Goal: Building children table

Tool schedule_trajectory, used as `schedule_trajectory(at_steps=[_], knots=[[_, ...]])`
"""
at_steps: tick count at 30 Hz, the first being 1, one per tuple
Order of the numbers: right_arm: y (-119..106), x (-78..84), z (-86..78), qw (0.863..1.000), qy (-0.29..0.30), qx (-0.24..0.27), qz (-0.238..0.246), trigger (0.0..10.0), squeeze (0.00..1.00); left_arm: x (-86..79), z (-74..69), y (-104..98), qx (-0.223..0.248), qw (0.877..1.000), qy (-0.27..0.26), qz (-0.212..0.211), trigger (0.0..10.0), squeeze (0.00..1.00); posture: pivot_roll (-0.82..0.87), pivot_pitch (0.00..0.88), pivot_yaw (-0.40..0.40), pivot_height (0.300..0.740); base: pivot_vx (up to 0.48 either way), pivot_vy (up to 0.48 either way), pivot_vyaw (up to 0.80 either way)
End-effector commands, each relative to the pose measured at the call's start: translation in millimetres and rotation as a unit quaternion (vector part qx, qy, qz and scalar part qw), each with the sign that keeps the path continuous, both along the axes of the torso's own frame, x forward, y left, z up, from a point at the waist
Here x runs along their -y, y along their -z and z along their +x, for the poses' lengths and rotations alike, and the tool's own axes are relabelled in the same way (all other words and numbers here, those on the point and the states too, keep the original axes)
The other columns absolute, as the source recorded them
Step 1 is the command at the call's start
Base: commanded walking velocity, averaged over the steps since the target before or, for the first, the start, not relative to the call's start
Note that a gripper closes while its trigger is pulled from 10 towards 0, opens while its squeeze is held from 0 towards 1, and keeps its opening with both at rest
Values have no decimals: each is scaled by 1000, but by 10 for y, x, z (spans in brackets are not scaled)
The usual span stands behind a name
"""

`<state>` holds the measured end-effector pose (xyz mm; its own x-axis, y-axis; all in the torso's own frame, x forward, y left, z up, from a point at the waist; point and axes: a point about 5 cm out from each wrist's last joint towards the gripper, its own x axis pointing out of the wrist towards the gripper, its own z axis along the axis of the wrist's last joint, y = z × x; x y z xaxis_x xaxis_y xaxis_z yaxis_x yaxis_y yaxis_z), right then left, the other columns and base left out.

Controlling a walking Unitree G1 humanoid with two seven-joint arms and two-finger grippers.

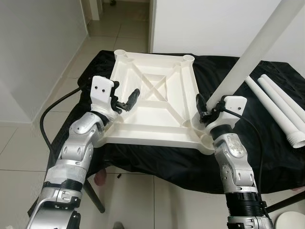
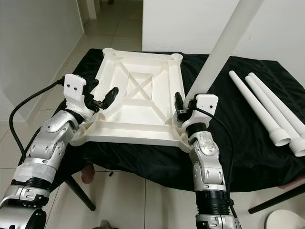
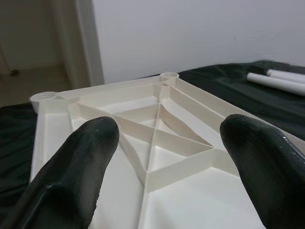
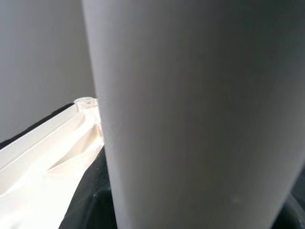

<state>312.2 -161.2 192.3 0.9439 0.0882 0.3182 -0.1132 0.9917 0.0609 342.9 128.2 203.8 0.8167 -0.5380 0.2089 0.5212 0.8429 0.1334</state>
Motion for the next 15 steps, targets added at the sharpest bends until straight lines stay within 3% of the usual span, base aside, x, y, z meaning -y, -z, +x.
schedule_trajectory(at_steps=[1, 7, 15], knots=[[-49, 35, -4, 1000, 6, 11, -6, 10000, 0, 38, -28, 16, 7, 1000, 10, 13, 10000, 0, -6, 70, -3, 740, 0, 0, 0], [-48, 15, -5, 1000, 3, 10, -8, 10000, 0, 62, -38, 42, 2, 1000, 18, 16, 10000, 0, -10, 75, -3, 740, 0, 0, 0], [-36, 0, -6, 1000, -9, 4, -20, 10000, 0, 275, -173, 206, -36, 994, 97, 45, 10000, 0, 7, 69, 9, 740, 0, 0, 0]])
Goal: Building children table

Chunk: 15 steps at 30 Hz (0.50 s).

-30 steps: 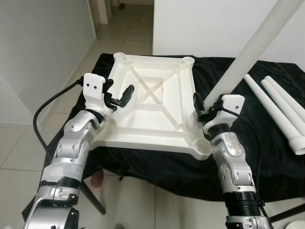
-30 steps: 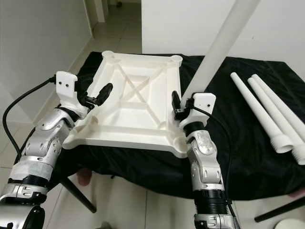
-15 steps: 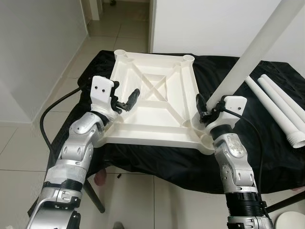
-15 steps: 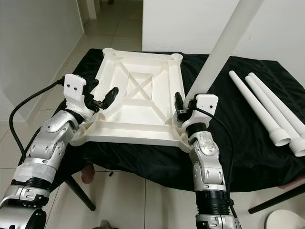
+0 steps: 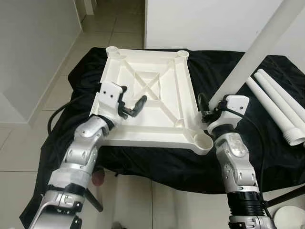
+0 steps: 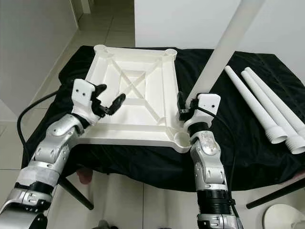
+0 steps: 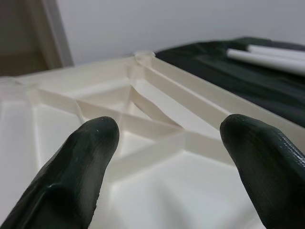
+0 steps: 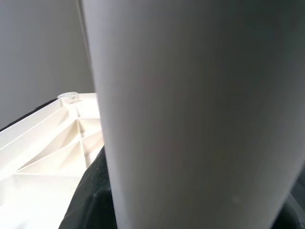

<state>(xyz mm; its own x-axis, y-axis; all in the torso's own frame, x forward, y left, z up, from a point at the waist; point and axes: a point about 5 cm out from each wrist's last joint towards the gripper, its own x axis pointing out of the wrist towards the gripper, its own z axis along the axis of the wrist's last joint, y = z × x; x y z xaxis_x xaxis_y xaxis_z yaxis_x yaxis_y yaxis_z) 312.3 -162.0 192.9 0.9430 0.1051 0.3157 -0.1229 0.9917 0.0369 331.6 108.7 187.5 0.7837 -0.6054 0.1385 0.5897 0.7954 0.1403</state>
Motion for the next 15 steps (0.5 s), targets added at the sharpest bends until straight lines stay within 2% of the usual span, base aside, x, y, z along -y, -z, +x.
schedule_trajectory(at_steps=[1, 2, 4, 5, 6, 7, 9, 13, 15], knots=[[-37, -8, 7, 1000, -7, 4, -11, 10000, 0, 149, -123, 109, -23, 995, 92, 35, 10000, 0, 8, 68, 12, 740, 0, 0, 0], [-37, -8, 7, 1000, -7, 4, -11, 10000, 0, 149, -123, 109, -23, 995, 92, 35, 10000, 0, 8, 68, 12, 740, 0, 0, 0], [-62, -6, 40, 1000, -8, 7, -15, 10000, 0, 259, -236, 219, -42, 987, 147, 56, 10000, 0, 9, 66, 13, 740, 0, 0, 0], [-62, -6, 40, 1000, -8, 7, -15, 10000, 0, 259, -236, 219, -42, 987, 147, 56, 10000, 0, 9, 66, 13, 740, 0, 0, 0], [-83, -12, 71, 1000, -8, 9, -12, 10000, 0, 351, -323, 337, -59, 976, 193, 86, 10000, 0, 14, 64, 14, 740, 0, 0, 0], [-86, -17, 79, 1000, -8, 10, -11, 10000, 0, 380, -345, 380, -60, 972, 203, 100, 10000, 0, 14, 64, 14, 740, 0, 0, 0], [-84, -30, 81, 1000, -8, 11, -8, 10000, 0, 419, -361, 460, -70, 968, 210, 117, 10000, 0, 11, 60, 19, 740, 0, 0, 0], [-82, -38, 84, 1000, -8, 11, -8, 10000, 0, 436, -364, 481, -71, 967, 213, 122, 10000, 0, 10, 59, 21, 740, 0, 0, 0], [-59, -27, 60, 1000, 5, 11, -6, 10000, 0, 517, -353, 568, -79, 961, 211, 158, 10000, 0, 1, 45, 36, 740, 0, 0, 0]])
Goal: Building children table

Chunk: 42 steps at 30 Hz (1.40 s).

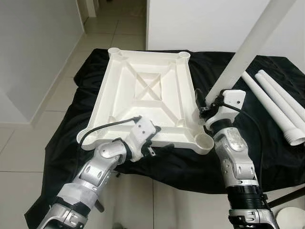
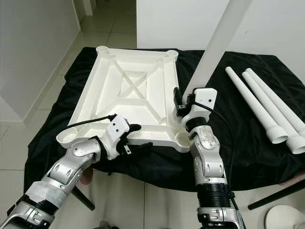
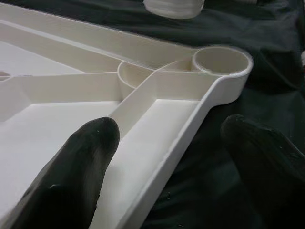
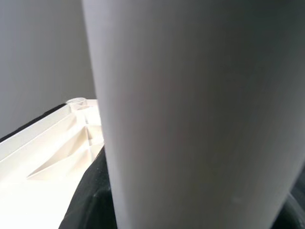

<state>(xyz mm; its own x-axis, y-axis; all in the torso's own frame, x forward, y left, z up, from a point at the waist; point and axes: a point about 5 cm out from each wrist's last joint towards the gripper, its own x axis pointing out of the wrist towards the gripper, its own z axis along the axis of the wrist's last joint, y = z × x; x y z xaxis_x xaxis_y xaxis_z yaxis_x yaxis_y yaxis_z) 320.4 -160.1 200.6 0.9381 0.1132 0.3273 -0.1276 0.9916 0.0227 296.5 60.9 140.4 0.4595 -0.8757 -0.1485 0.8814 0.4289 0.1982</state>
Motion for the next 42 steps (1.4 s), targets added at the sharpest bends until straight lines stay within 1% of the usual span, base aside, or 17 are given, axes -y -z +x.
schedule_trajectory(at_steps=[1, 3, 6, 7, 8, 9, 15, 19, 26, 31, 33, 35, 37, 41, 42], knots=[[18, -8, -21, 1000, 7, 5, 0, 10000, 0, 39, -2, 96, -3, 1000, 2, 30, 10000, 0, 1, 45, 36, 740, 0, 0, 0], [26, 12, -38, 1000, 17, 6, 2, 10000, 0, 70, 42, 144, -20, 999, -18, 40, 10000, 0, -5, 41, 42, 740, 0, 0, 0], [31, 25, -47, 1000, 24, 6, 5, 10000, 0, 87, 78, 147, -22, 998, -32, 42, 10000, 0, -10, 37, 49, 740, 0, 0, 0], [42, 39, -59, 999, 32, 6, 9, 10000, 0, 103, 132, 150, -29, 997, -49, 45, 10000, 0, -19, 34, 57, 740, 0, 0, 0], [42, 39, -59, 999, 32, 6, 9, 10000, 0, 103, 132, 150, -29, 997, -49, 45, 10000, 0, -19, 34, 57, 740, 0, 0, 0], [71, 45, -80, 999, 42, 3, 16, 10000, 0, 132, 214, 143, -38, 996, -68, 49, 10000, 0, -31, 30, 64, 740, 0, 0, 0], [98, 32, -101, 999, 46, 0, 17, 10000, 0, 151, 278, 98, -37, 995, -81, 40, 10000, 0, -41, 27, 73, 740, 0, 0, 0], [123, 54, -116, 998, 53, -7, 22, 10000, 0, 154, 308, 14, -33, 996, -83, 20, 10000, 0, -43, 26, 75, 740, 0, 0, 0], [153, 85, -103, 998, 61, -27, 18, 10000, 0, 214, 278, 49, -37, 997, -63, 32, 10000, 0, -42, 27, 70, 740, 0, 0, 0], [195, 89, -90, 997, 61, -48, 2, 10000, 0, 291, 215, 80, -43, 998, -48, 30, 10000, 0, -43, 30, 68, 740, 0, 0, 0], [230, 87, -86, 996, 60, -65, -4, 10000, 0, 318, 193, 61, -44, 998, -39, 22, 10000, 0, -41, 32, 68, 740, 0, 0, 0], [263, 87, -82, 995, 59, -81, -11, 10000, 0, 328, 182, 50, -43, 998, -33, 22, 10000, 0, -38, 35, 67, 740, 0, 0, 0], [274, 82, -83, 995, 55, -85, -15, 10000, 0, 330, 177, 53, -45, 998, -30, 24, 10000, 0, -38, 35, 67, 740, 0, 0, 0], [290, 68, -92, 995, 47, -88, -25, 10000, 0, 335, 153, 77, -47, 998, -20, 35, 10000, 0, -38, 42, 71, 740, 0, 0, 0], [295, 71, -93, 994, 47, -90, -29, 10000, 0, 340, 135, 102, -47, 998, -15, 44, 10000, 0, -40, 46, 72, 740, 0, 0, 0]])
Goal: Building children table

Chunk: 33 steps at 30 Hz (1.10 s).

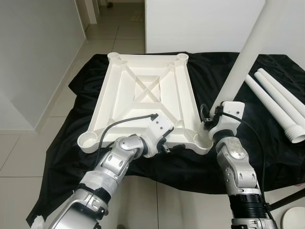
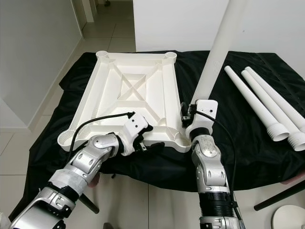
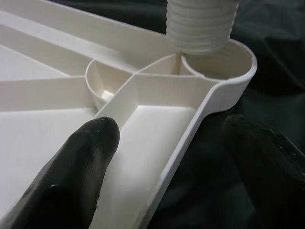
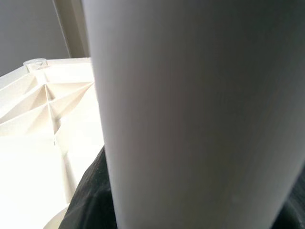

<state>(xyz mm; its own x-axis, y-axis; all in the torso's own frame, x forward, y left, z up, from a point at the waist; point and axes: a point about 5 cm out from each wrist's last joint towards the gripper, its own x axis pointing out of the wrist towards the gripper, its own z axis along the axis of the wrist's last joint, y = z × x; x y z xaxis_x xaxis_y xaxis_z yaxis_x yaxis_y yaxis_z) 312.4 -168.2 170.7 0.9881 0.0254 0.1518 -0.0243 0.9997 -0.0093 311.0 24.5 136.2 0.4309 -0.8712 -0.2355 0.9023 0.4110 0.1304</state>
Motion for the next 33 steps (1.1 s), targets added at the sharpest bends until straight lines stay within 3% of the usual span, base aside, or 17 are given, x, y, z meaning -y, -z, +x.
schedule_trajectory(at_steps=[1, 12, 20, 33], knots=[[-5, -10, -13, 1000, -4, -2, -6, 10000, 0, -25, -10, 60, 3, 1000, -19, 21, 10000, 0, -40, 46, 72, 740, 0, 0, 0], [-80, 36, -44, 1000, 8, 19, -5, 10000, 0, 13, -21, 132, -2, 998, -13, 55, 10000, 0, -53, 60, 83, 740, 0, 0, 0], [-88, 15, -87, 1000, -7, 17, -3, 10000, 0, 50, 30, 233, -23, 994, -49, 92, 10000, 0, -65, 68, 94, 740, 0, 0, 0], [44, -71, -188, 995, -83, -17, -60, 10000, 0, 274, 47, 53, -11, 997, -47, 53, 10000, 0, -61, 75, 75, 740, 0, 0, 0]])
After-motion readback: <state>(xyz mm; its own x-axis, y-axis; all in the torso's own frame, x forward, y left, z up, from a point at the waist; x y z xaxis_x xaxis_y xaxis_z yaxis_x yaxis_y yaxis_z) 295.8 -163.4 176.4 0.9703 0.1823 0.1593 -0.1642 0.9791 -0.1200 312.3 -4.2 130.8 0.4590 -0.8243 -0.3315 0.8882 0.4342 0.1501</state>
